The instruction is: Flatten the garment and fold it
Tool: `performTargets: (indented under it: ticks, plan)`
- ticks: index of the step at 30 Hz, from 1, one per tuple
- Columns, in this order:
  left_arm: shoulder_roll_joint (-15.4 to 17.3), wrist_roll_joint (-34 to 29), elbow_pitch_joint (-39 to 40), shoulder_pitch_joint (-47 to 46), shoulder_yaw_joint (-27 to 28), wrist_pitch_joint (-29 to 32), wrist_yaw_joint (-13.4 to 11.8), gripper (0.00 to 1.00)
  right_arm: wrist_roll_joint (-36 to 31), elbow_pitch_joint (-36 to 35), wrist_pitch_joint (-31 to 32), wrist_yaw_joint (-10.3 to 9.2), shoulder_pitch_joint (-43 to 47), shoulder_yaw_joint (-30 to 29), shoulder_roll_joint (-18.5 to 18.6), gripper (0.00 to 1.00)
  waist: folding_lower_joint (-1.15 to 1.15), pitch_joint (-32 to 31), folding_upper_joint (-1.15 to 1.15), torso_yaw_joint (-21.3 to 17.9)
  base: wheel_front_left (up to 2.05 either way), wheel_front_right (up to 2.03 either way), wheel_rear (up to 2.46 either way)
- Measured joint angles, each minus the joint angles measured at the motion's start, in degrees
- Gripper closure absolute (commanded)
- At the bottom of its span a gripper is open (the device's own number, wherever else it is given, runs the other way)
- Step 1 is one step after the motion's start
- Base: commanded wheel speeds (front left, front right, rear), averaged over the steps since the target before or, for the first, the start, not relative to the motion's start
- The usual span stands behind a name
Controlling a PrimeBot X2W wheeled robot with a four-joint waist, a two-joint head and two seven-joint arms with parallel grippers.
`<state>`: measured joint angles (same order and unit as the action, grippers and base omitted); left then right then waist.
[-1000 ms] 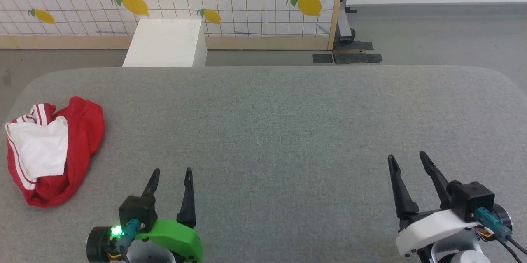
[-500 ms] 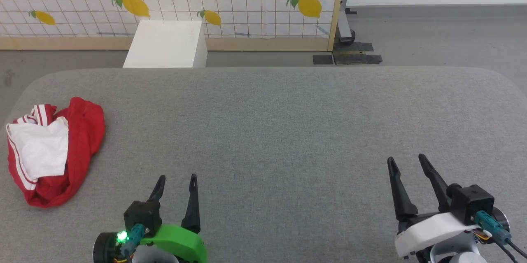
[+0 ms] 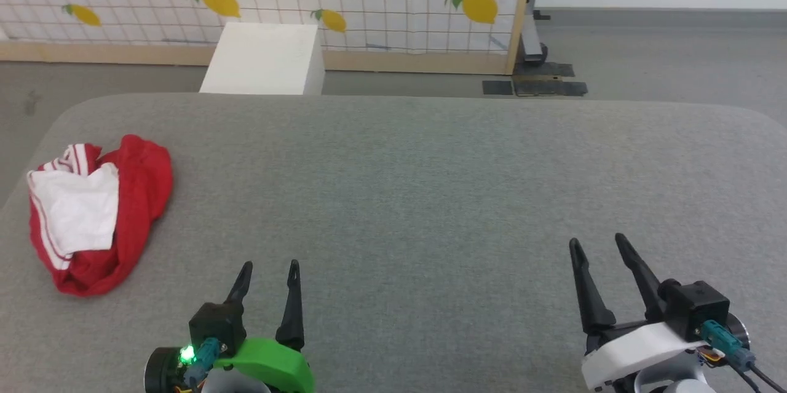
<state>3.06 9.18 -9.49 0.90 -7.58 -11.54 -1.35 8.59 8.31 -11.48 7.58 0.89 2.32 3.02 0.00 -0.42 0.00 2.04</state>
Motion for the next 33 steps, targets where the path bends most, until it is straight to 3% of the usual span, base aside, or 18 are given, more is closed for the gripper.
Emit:
performTargets:
  ticks: [33]
  plan:
    - [-0.03,-0.15,-2.10,0.18,0.36,-3.19,0.88,0.00,3.56,4.65,-3.19,0.00,0.22,4.67,-0.12,0.00,0.00,-1.59,0.00,19.57,0.00,0.00,0.00]
